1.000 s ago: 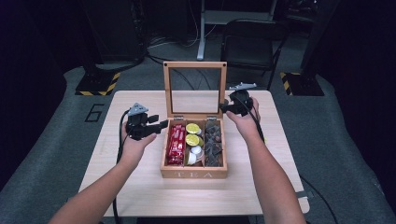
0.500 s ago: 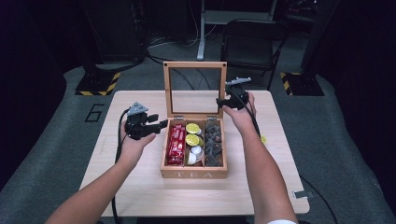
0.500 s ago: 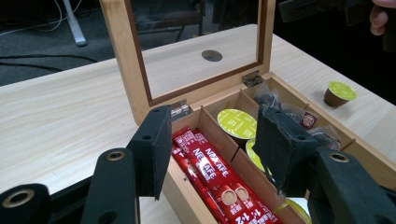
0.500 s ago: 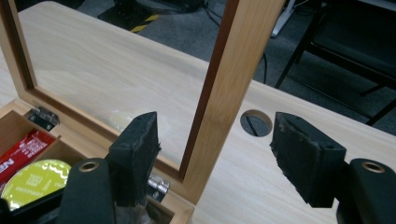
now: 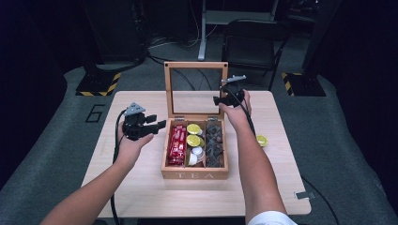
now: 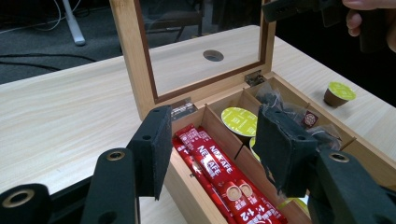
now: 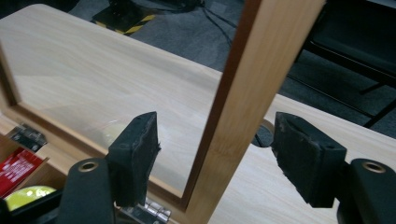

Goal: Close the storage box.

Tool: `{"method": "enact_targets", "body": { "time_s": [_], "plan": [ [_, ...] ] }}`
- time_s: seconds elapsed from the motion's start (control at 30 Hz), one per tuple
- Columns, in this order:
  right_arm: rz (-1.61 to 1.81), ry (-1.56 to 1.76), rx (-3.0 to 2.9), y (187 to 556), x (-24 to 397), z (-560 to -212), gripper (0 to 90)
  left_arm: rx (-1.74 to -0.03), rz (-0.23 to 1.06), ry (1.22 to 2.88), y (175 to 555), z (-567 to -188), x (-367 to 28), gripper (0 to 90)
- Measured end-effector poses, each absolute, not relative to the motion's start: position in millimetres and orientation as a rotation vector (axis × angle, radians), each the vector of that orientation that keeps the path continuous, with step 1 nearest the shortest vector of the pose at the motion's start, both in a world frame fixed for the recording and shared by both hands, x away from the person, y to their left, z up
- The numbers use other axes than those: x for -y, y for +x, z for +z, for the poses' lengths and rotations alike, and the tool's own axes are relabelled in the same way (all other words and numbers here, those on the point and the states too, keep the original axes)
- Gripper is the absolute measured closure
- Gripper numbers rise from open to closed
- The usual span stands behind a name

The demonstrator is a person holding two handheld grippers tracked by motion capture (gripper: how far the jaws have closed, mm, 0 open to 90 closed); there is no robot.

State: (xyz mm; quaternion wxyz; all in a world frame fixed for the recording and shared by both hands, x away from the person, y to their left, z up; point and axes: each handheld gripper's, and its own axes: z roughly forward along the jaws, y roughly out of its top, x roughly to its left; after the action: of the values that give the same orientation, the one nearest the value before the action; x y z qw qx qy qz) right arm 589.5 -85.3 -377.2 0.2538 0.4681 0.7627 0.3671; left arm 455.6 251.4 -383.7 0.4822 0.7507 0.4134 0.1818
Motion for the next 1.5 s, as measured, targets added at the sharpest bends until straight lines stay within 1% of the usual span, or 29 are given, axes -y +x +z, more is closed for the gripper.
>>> {"method": "enact_targets", "body": {
  "time_s": [0.2, 0.3, 0.4, 0.6, 0.73, 0.77, 0.9, 0.97, 1.0, 1.23, 1.5],
  "plan": [
    [1.034, 1.291, -2.074, 595.3, 86.4, -381.7, 31.1, -1.006, 0.435, 1.834, 454.5, -386.5, -251.6, 46.4],
    [1.044, 1.244, -2.102, 597.0, 83.9, -382.8, 32.4, -1.005, 0.435, 1.831, 454.1, -385.6, -253.9, 46.4],
    [1.036, 1.263, -2.105, 596.8, 78.8, -381.7, 31.2, -1.016, 0.438, 1.827, 454.0, -386.1, -255.7, 46.4],
    [1.023, 1.273, -2.122, 598.2, 80.4, -378.0, 35.4, -1.015, 0.440, 1.833, 453.9, -386.3, -255.9, 46.4],
    [1.019, 1.282, -2.114, 598.1, 81.4, -377.4, 40.1, -1.014, 0.443, 1.834, 453.6, -386.0, -255.6, 46.4],
    [1.012, 1.290, -2.110, 597.5, 81.8, -376.9, 43.8, -1.015, 0.444, 1.836, 453.5, -386.0, -255.6, 46.4],
    [0.993, 1.303, -2.100, 596.8, 85.7, -375.2, 52.9, -1.018, 0.446, 1.835, 452.8, -385.7, -254.7, 46.4],
    [0.991, 1.309, -2.099, 595.9, 89.7, -373.8, 60.0, -1.013, 0.449, 1.841, 452.5, -385.5, -253.7, 46.4],
    [1.000, 1.313, -2.101, 595.2, 92.1, -373.2, 61.7, -1.011, 0.453, 1.839, 452.6, -385.8, -252.9, 46.4],
    [1.023, 1.340, -2.097, 586.5, 94.7, -369.0, 63.9, -1.010, 0.445, 1.847, 455.2, -387.2, -248.1, 46.4],
    [1.064, 1.261, -2.108, 568.5, 100.8, -366.9, 65.1, -0.993, 0.465, 1.846, 459.9, -380.9, -242.7, 46.0]
  ]
}}
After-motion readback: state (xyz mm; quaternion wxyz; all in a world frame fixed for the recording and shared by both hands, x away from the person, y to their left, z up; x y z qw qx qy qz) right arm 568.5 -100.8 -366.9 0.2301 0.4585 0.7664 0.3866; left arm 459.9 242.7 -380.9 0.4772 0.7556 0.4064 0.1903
